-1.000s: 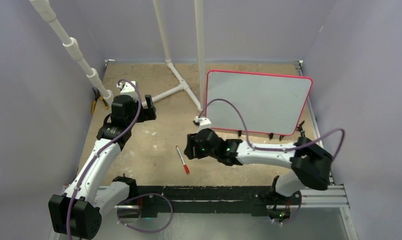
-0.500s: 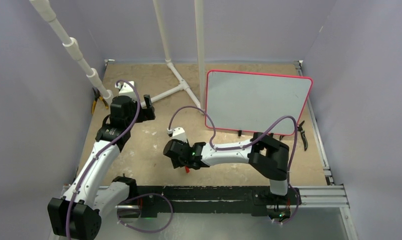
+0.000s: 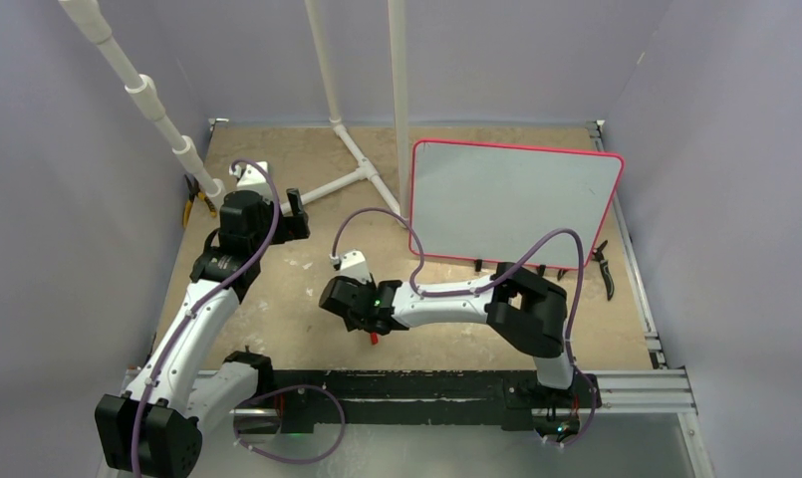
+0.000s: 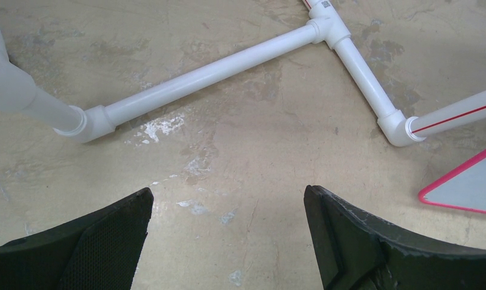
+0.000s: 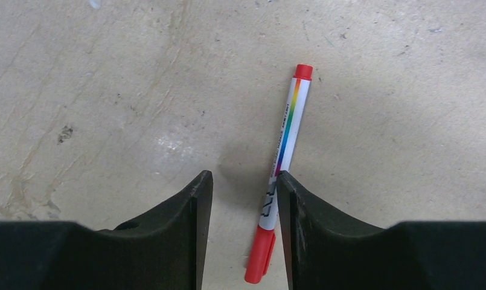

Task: Write a sentence on the whiteboard
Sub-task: Open the whiteboard marker at the center of the board.

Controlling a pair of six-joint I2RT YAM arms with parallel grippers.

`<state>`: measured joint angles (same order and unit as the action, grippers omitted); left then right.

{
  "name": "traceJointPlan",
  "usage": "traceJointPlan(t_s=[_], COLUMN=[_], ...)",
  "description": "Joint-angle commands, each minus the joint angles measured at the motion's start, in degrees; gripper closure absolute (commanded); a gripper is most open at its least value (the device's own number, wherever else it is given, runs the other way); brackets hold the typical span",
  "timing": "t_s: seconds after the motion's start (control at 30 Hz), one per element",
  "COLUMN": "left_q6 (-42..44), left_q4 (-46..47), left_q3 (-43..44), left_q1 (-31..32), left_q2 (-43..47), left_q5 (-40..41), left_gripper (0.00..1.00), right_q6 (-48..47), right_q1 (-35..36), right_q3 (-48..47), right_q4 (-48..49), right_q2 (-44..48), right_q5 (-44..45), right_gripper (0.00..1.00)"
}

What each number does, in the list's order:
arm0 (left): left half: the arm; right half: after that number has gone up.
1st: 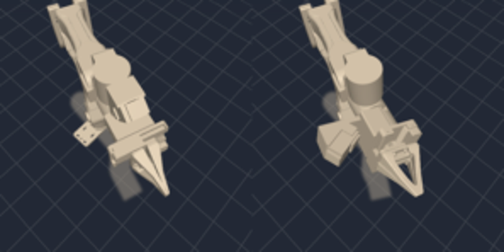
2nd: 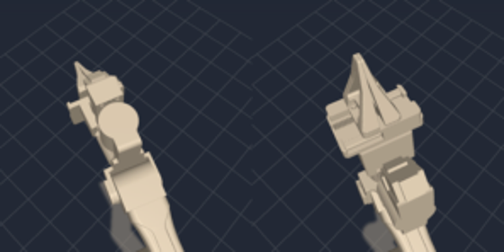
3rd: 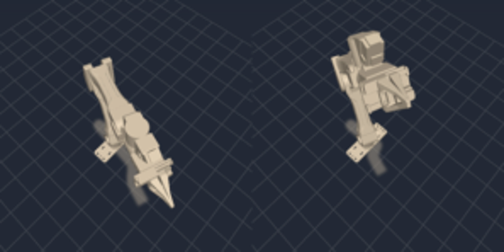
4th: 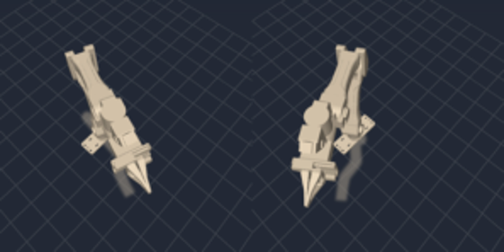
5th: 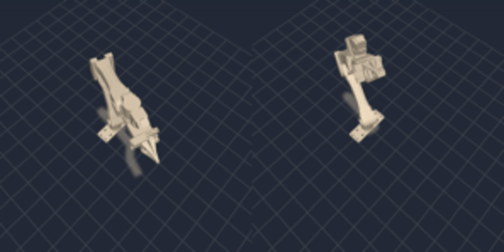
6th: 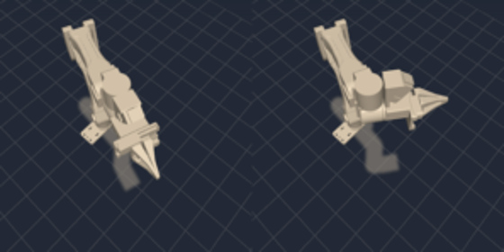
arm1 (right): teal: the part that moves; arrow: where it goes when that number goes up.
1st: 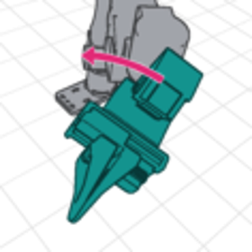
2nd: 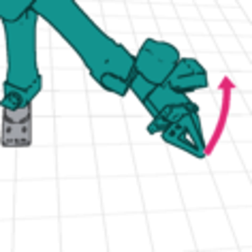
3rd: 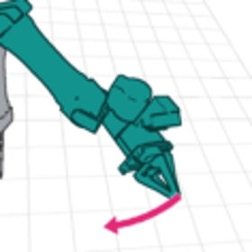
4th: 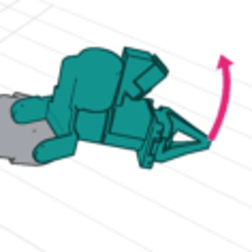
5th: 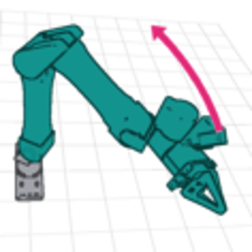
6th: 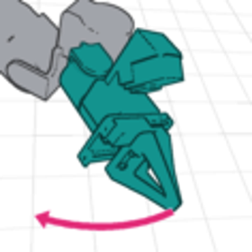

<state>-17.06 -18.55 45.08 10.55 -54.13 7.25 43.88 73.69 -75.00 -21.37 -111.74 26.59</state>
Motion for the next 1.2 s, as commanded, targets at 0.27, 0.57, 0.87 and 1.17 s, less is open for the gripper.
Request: traceJointPlan(t_s=[0.27, 0.57, 0.87, 1.17], left_q6=[-0.35, -0.34, 0.22, -1.43], left_q4=[0.79, 0.79, 1.84, 5.44], left_q3=[0.52, 0.39, -0.22, -3.24], left_q1=[0.22, 0.19, 0.18, 2.29], left_q2=[0.70, 0.61, 0.49, 1.88], left_q5=[-0.83, -1.11, -4.33, -19.35], left_gripper=[0.06, 0.06, 0.07, 0.16], right_q6=[0.77, 2.26, 2.48, 0.75], right_q1=[-0.37, -0.95, -4.00, -11.47], right_q3=[-2.05, -1.54, 3.50, 11.12], right_q4=[-3.44, -3.74, 1.11, 12.63], right_q2=[0.21, -2.15, 0.21, 14.67], right_q5=[4.17, 3.76, -0.90, -2.78], right_gripper=[0.55, 0.62, 0.96, 1.00])
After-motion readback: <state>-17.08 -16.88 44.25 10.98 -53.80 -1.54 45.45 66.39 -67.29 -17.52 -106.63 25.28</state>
